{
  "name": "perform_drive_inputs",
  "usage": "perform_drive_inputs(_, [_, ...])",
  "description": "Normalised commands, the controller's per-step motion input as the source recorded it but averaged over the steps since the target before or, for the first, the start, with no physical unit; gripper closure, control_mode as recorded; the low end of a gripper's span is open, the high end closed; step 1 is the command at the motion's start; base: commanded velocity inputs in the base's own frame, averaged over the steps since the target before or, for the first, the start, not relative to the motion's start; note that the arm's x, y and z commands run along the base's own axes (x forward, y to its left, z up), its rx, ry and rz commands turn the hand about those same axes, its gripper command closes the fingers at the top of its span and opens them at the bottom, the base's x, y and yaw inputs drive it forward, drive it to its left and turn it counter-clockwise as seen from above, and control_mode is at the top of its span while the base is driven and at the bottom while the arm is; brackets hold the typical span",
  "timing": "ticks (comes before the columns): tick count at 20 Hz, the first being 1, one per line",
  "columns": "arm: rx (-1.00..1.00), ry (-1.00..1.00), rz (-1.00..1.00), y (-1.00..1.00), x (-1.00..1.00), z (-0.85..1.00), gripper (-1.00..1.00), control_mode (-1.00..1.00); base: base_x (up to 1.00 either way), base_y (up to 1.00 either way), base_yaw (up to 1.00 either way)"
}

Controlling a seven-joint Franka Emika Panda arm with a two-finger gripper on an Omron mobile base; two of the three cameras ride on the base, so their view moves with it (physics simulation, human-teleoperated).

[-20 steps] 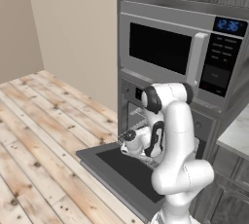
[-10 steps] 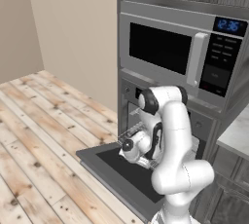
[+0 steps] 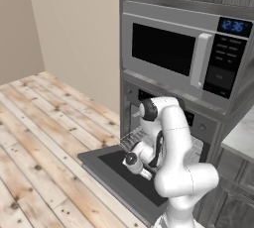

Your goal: Place the fish on the bottom rack of the oven, and slide the tray back inside. Close the oven door.

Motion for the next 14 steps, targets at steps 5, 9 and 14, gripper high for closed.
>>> perform_drive_inputs(5, [0.02,0.0,-0.02,-0.59,0.46,-0.21,-1.0,-1.0,0.0,0.0,0.0])
perform_drive_inputs(9, [0.0,0.0,0.0,-0.73,0.59,-0.36,-1.0,-1.0,0.0,0.0,0.0])
perform_drive_inputs(14, [0.0,0.0,0.0,-0.78,0.72,-0.42,-1.0,-1.0,0.0,0.0,0.0])
